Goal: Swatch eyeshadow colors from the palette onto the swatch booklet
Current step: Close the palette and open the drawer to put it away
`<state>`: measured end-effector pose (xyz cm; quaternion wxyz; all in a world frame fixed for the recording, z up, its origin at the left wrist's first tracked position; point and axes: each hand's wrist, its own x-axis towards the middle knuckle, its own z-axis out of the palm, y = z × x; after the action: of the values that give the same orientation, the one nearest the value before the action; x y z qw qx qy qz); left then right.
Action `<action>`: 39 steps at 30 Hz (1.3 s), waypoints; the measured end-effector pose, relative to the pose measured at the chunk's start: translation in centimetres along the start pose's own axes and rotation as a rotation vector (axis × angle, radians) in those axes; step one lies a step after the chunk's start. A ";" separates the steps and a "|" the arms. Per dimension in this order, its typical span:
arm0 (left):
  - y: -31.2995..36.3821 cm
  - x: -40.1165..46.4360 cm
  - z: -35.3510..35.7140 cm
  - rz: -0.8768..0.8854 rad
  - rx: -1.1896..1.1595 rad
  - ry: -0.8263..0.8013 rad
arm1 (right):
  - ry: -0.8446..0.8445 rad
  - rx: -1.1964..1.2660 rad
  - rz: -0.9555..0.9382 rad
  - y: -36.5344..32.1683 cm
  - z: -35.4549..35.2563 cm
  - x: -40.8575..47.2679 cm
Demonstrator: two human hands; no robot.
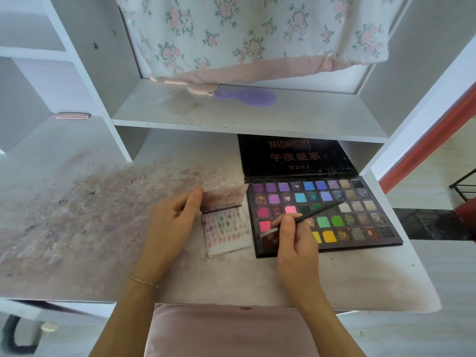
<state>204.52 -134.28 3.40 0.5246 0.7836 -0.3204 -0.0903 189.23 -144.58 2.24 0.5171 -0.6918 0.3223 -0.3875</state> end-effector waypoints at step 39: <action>-7.4 8.3 -6.3 0.016 0.808 0.085 | -0.583 -0.462 -0.194 -1.3 13.7 7.8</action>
<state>217.02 -132.63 1.26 0.1877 0.9272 -0.3141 0.0797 204.99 -144.47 2.78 0.3785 -0.8985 0.1737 -0.1389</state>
